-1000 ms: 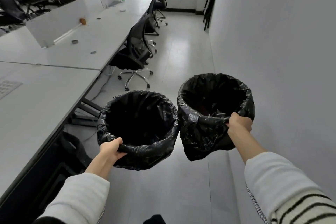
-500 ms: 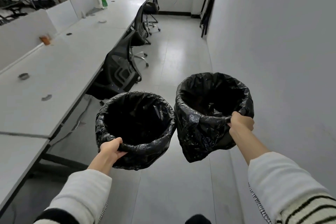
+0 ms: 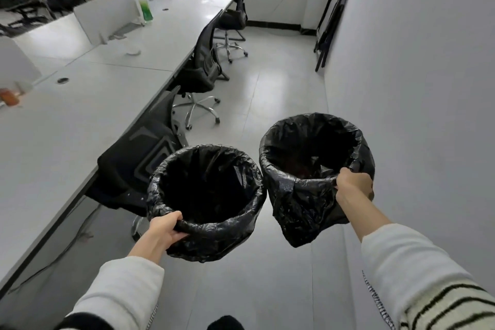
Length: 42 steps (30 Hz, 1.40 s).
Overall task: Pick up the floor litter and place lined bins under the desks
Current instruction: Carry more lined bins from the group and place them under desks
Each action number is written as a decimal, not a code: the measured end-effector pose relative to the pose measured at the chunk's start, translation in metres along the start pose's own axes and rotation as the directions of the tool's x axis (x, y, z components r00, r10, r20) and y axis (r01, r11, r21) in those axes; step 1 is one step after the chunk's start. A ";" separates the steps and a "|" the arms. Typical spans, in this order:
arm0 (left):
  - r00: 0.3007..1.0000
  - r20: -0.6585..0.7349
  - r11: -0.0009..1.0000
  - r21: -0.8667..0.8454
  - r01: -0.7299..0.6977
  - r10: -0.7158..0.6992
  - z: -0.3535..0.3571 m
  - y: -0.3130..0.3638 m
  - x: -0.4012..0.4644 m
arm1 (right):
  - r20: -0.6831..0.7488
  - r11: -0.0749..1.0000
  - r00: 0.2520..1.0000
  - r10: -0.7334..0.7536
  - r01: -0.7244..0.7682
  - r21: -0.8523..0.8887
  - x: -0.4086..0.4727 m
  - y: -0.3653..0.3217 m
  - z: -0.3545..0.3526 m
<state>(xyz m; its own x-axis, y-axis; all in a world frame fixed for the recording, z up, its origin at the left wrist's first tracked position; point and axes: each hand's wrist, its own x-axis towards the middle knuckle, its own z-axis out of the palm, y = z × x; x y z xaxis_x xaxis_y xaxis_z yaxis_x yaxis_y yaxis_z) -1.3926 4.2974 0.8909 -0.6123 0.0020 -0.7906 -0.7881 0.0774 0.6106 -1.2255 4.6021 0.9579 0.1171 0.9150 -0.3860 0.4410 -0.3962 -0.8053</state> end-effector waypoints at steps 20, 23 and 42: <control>0.964 -0.152 0.976 -0.015 0.216 -0.216 0.313 0.249 0.378 | 0.012 0.950 0.951 0.307 -0.308 0.059 0.285 -0.201 0.461; 0.954 -0.182 0.971 -0.045 0.236 -0.240 0.350 0.268 0.456 | 0.032 0.937 0.938 0.345 -0.346 0.048 0.339 -0.210 0.534; 0.856 -0.355 0.919 -0.264 0.295 -0.376 0.399 0.216 0.837 | 0.267 0.676 0.748 0.608 -0.664 0.320 0.520 -0.068 0.873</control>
<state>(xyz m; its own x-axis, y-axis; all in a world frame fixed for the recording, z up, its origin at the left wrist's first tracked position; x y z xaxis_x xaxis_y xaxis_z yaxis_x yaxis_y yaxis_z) -2.0503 4.7132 0.3425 -0.2496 -0.3812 -0.8901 -0.9207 -0.1913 0.3401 -1.9718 5.0388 0.4192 0.1182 0.4228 -0.8985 -0.0642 -0.8997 -0.4318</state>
